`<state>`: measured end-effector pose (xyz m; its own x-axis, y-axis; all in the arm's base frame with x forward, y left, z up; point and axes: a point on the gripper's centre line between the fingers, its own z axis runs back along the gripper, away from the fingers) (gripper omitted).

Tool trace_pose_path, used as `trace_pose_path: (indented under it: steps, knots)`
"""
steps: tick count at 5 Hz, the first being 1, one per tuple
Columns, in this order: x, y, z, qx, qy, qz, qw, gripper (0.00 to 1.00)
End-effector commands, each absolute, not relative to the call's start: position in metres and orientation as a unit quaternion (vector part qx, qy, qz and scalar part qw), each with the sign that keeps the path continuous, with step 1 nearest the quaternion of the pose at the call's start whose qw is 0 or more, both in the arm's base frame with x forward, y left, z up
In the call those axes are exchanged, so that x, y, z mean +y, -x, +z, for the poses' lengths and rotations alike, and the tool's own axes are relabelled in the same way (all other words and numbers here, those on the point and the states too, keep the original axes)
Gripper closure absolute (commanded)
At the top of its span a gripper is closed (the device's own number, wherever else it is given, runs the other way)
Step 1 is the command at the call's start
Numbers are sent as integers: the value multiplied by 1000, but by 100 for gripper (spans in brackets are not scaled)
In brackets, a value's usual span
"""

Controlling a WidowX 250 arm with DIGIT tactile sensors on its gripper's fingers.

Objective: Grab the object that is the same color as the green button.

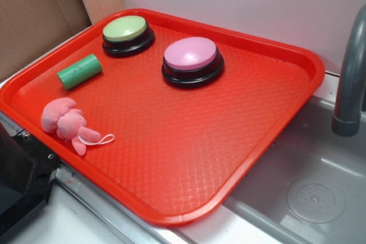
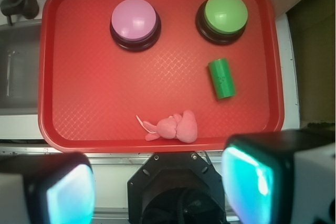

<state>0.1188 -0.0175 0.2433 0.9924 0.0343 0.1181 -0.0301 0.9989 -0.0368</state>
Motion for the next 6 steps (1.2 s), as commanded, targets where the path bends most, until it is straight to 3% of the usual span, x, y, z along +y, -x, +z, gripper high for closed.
trace_pose_path:
  steps: [1, 3, 4, 5, 6]
  knots:
    - [-18, -119, 243, -59, 17, 16, 998, 0]
    - [15, -131, 204, -100, 7, 25, 995, 0]
    - [35, -159, 171, -116, -5, 32, 993, 0]
    - [52, -188, 136, -127, 6, 24, 992, 0]
    - [71, -204, 108, -110, -9, 40, 993, 0]
